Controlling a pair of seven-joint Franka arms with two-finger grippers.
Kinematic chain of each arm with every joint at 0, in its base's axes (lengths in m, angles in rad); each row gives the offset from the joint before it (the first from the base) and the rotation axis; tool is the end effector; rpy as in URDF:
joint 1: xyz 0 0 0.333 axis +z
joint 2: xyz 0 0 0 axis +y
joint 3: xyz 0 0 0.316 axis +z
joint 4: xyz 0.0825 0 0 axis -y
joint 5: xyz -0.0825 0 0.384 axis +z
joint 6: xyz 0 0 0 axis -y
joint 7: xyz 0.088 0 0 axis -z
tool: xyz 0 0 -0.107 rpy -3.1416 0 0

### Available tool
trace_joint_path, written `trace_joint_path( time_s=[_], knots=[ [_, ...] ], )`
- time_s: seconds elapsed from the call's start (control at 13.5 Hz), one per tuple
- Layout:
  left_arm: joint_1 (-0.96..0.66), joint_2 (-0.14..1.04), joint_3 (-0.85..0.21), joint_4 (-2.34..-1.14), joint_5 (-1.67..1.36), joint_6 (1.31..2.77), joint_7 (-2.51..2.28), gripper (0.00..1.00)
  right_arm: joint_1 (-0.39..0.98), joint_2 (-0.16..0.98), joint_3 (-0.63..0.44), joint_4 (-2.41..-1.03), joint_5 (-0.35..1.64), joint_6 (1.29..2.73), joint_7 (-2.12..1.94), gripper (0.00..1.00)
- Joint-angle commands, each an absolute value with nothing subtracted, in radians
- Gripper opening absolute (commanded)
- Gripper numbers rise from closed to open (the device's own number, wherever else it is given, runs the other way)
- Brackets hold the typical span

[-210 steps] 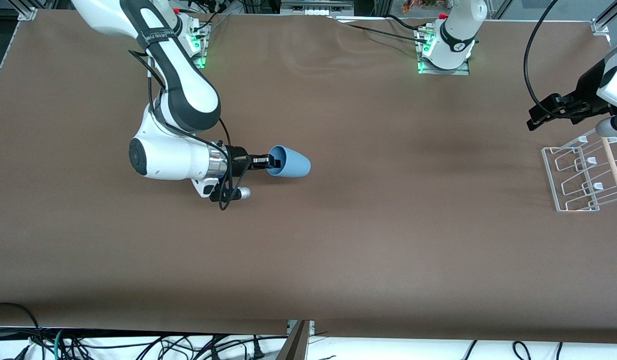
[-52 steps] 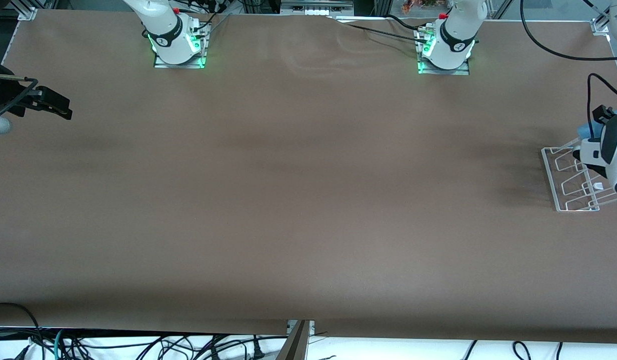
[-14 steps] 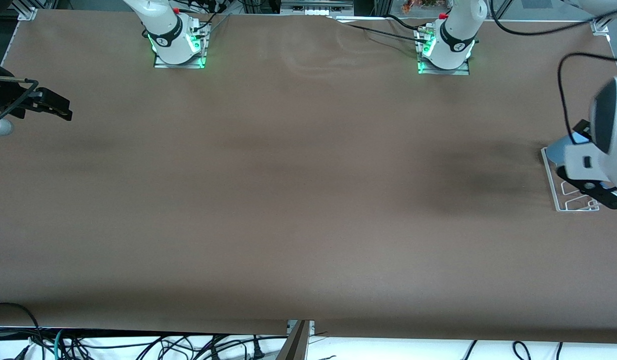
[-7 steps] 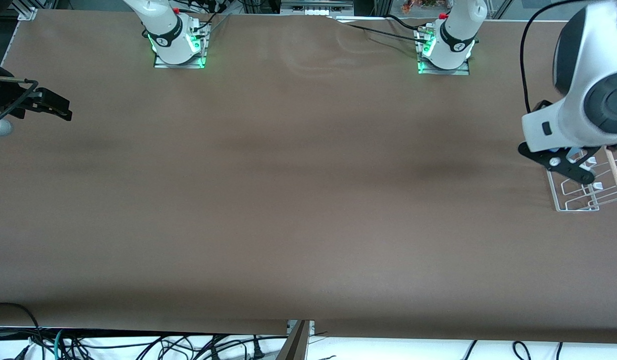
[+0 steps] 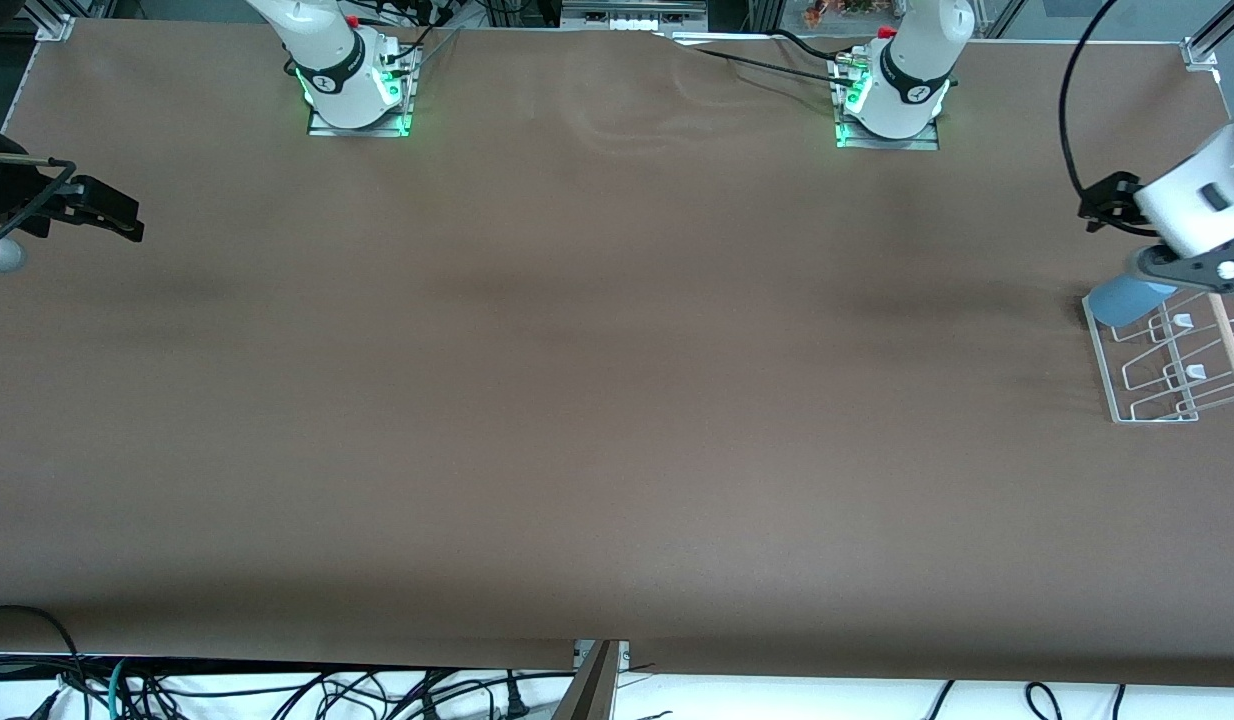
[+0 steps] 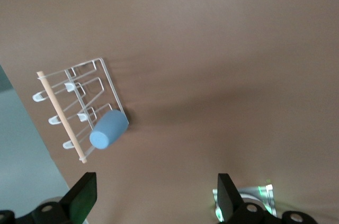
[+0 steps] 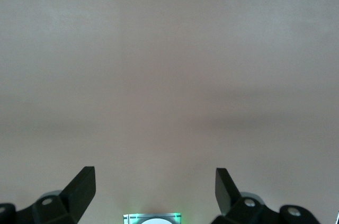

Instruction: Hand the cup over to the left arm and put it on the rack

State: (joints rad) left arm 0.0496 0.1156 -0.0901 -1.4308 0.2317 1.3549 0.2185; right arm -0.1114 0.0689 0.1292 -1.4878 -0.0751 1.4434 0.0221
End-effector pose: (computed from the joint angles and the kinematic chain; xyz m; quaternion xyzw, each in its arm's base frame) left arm 0.5669 0.0086 0.6107 -0.9828 0.1142 0.1042 0.1007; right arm 0.5621 -0.0015 0.6148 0.9979 -0.0047 -0.0556 0.0341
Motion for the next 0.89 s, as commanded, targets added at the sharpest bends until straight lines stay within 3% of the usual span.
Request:
trace_joint_path(
  time_s=[0.0, 0.52, 0.81],
  knots=[
    [0.074, 0.002, -0.066, -1.601, 0.189, 1.453, 0.253, 1.0, -0.12, 0.063, 0.132, -1.489, -0.074, 1.447, 0.003, 1.0],
    [0.101, -0.063, -0.041, -1.695, 0.035, 1.676, -0.044, 1.0, -0.12, 0.063, 0.132, -1.489, -0.074, 1.448, 0.002, 1.0],
    [0.101, -0.071, -0.041, -1.718, 0.035, 1.698, -0.052, 1.0, -0.12, 0.063, 0.132, -1.489, -0.074, 1.448, 0.003, 1.0]
  ],
)
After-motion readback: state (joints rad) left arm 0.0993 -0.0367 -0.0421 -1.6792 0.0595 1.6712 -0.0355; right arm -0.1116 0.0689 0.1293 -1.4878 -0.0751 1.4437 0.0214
